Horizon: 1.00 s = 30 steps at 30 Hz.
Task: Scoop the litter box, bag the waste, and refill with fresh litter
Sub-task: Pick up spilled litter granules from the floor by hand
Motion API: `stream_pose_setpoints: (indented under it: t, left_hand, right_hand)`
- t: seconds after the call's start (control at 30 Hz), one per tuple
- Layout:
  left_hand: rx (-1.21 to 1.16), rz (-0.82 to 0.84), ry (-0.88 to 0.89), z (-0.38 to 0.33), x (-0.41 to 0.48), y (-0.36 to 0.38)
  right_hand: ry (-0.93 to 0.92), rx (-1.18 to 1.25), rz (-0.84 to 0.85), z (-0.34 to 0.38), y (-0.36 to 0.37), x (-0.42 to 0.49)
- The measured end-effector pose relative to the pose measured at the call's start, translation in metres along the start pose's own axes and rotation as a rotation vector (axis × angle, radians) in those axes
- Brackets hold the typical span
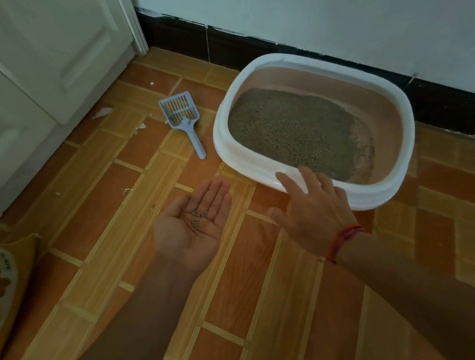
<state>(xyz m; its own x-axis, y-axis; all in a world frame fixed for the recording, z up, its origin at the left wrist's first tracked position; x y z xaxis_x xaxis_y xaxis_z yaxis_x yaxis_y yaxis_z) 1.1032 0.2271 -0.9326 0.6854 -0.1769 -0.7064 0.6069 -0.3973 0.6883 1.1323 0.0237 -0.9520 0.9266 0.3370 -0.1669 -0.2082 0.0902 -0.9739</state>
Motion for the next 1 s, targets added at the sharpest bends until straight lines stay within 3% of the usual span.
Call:
stream_pose_setpoints:
  t: [0.27, 0.7, 1.0]
  left_hand:
    - [-0.016, 0.036, 0.015, -0.018, -0.091, 0.098]
    - [-0.062, 0.079, 0.02, -0.052, -0.321, 0.349]
    - [-0.106, 0.104, 0.0, -0.051, -0.449, 0.487]
  right_hand:
    - [-0.035, -0.022, -0.014, 0.016, -0.136, -0.023]
    - [0.026, -0.05, -0.07, 0.032, -0.493, -0.075]
    - [0.05, -0.062, -0.06, 0.034, -0.667, -0.14]
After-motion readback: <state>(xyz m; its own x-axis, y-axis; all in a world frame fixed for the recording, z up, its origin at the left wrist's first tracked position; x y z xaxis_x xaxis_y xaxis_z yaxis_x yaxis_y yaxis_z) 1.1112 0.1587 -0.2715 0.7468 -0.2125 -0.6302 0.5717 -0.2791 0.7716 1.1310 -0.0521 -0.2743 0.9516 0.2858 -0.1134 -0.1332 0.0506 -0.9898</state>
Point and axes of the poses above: each hand's wrist, its own x-axis towards the middle knuckle, its own y-axis out of the palm, z = x × y, the point moved 1 cm from there along x, towards the middle knuckle, and after that the axes turned 10 degrees about -y, right-handed, at the moved point
